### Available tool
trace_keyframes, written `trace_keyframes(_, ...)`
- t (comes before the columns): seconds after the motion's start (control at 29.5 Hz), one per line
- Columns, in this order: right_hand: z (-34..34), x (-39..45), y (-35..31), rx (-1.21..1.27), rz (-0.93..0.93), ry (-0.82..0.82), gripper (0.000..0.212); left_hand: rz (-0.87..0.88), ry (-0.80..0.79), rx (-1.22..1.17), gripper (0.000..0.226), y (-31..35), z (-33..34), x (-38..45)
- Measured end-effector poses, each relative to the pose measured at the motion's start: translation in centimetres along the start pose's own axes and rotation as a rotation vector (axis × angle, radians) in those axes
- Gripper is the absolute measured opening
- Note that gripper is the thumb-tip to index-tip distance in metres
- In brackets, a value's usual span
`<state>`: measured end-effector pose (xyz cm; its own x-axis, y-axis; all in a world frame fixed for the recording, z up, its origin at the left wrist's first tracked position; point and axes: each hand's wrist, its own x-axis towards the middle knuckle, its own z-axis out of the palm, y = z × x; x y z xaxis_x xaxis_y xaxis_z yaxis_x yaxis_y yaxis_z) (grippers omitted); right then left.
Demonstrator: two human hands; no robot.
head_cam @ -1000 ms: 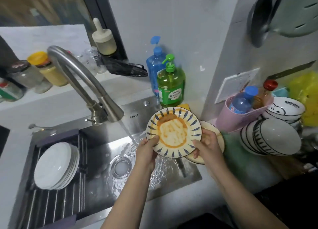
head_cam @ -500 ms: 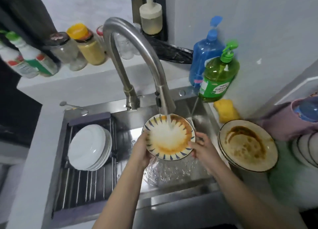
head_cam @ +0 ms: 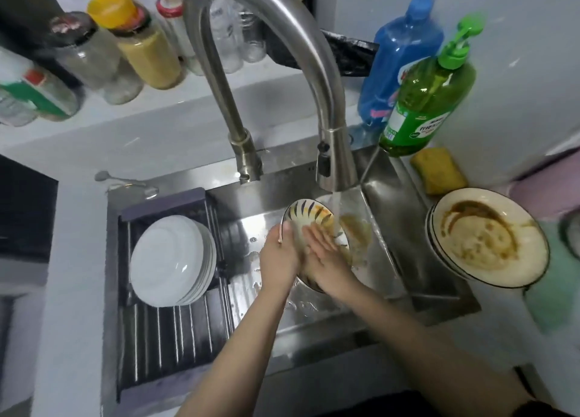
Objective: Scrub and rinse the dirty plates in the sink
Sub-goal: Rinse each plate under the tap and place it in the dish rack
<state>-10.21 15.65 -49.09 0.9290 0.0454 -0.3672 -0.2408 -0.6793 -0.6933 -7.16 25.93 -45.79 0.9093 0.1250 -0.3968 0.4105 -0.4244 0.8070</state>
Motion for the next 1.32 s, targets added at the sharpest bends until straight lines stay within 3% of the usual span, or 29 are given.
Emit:
trace_keyframes(0.1,1.0,1.7,-1.4,0.085,-0.026,-0.081,0.064,0.048,0.017,0.061,0.04,-0.3,0.4,0.1)
trace_keyframes(0.24,0.5,-2.7,0.6,0.043,-0.263,-0.225,0.043,-0.056,0.036,-0.078,0.046,-0.5,-1.4,1.8)
trace_keyframes(0.34,-1.5,-3.8,4.7,-0.188,-0.06,-0.157,0.047,-0.065,-0.018,-0.099,0.048,-0.9,-1.3,2.4)
trace_keyframes(0.44,-2.0,-1.4,4.3,-0.313,0.055,-0.083,0.051,-0.11,-0.109,-0.177,0.054,-1.7,0.1,1.7)
trace_keyframes(0.54,-1.4,-1.2,0.9,-0.133,-0.101,-0.206,0.049,-0.164,-0.137,-0.229,0.056,-2.8,1.2,1.7)
trace_keyframes(0.61,-1.7,-3.1,1.1,-0.149,-0.212,-0.303,0.05,-0.206,-0.157,-0.279,0.053,-2.7,1.1,2.2)
trace_keyframes(0.68,-2.5,-3.9,3.3,-0.306,-0.227,-0.264,0.064,-0.242,-0.166,-0.34,0.048,-2.5,0.5,2.0)
trace_keyframes(0.75,-3.3,-2.6,4.9,-0.441,-0.087,-0.215,0.087,-0.284,-0.216,-0.35,0.041,-2.8,0.6,1.6)
trace_keyframes(0.81,-3.1,-1.1,3.5,-0.384,-0.016,-0.227,0.074,-0.298,-0.263,-0.311,0.049,-3.0,1.3,0.8)
trace_keyframes(0.88,-2.2,-1.1,1.0,-0.259,-0.137,-0.291,0.053,-0.278,-0.272,-0.304,0.052,-2.8,1.6,0.7)
trace_keyframes(0.95,-2.5,-2.6,0.3,-0.198,-0.227,-0.396,0.05,-0.297,-0.235,-0.357,0.043,-2.4,1.1,1.6)
trace_keyframes(1.02,-3.4,-3.9,2.2,-0.281,-0.237,-0.407,0.061,-0.273,-0.213,-0.383,0.043,-2.5,0.3,2.6)
trace_keyframes(1.12,-4.0,-3.5,4.3,-0.421,-0.175,-0.289,0.098,-0.242,-0.212,-0.386,0.044,-2.7,0.1,2.7)
trace_keyframes(1.19,-2.6,-2.0,2.9,-0.358,-0.118,-0.286,0.085,-0.219,-0.235,-0.341,0.048,-2.5,0.6,2.3)
trace_keyframes(1.32,-1.5,-2.3,0.9,-0.213,-0.281,-0.378,0.073,-0.236,-0.21,-0.413,0.041,-1.7,0.6,2.6)
